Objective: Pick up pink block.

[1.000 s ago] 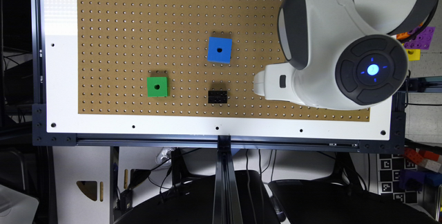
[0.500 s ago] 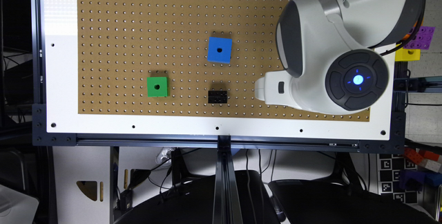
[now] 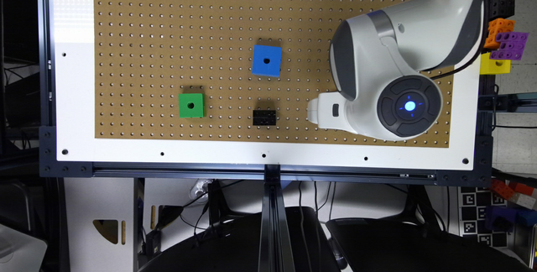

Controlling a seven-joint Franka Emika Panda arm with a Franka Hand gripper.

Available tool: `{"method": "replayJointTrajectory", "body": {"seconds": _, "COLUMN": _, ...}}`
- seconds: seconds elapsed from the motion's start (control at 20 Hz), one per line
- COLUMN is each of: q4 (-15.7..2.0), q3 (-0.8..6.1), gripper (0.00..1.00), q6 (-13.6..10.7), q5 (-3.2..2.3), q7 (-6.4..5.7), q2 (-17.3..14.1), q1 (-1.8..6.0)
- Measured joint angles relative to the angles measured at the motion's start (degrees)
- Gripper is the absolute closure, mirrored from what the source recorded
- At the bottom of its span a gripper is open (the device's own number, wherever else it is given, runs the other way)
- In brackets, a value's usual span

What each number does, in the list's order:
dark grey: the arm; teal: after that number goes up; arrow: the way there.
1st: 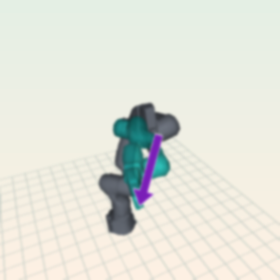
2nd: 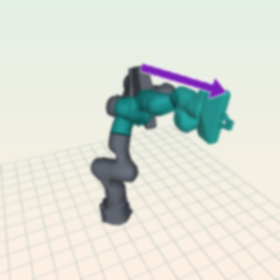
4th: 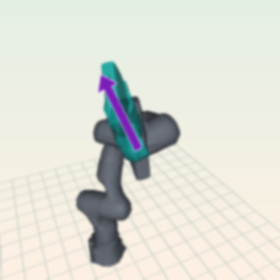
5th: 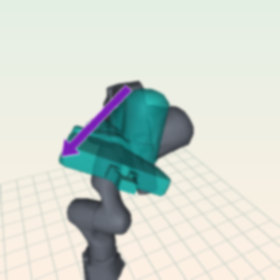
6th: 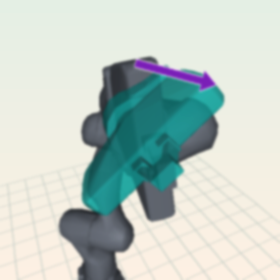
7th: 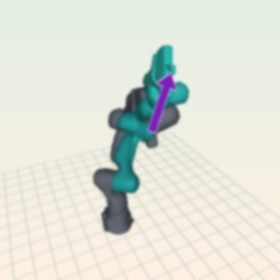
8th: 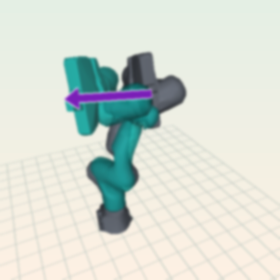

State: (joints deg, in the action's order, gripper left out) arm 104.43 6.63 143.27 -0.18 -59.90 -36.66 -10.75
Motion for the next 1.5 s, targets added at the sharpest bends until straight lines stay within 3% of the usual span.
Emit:
{"method": "replayJointTrajectory", "body": {"seconds": 0.5, "q4": -0.58, "q3": -0.01, "gripper": 0.0, "q6": 0.59, "q5": -0.27, "q7": -0.29, "q2": -1.37, "q1": -0.29}}
{"method": "replayJointTrajectory", "body": {"seconds": 0.55, "q4": -0.57, "q3": -0.02, "gripper": 1.0, "q6": 0.59, "q5": -0.29, "q7": -0.31, "q2": -1.35, "q1": -0.24}}
{"method": "replayJointTrajectory", "body": {"seconds": 1.25, "q4": -0.55, "q3": -0.16, "gripper": 1.0, "q6": 0.2, "q5": -0.38, "q7": -0.32, "q2": -0.96, "q1": -0.18}}
{"method": "replayJointTrajectory", "body": {"seconds": 1.5, "q4": -0.51, "q3": -0.21, "gripper": 1.0, "q6": -2.83, "q5": -0.38, "q7": -0.32, "q2": 1.72, "q1": -0.17}}
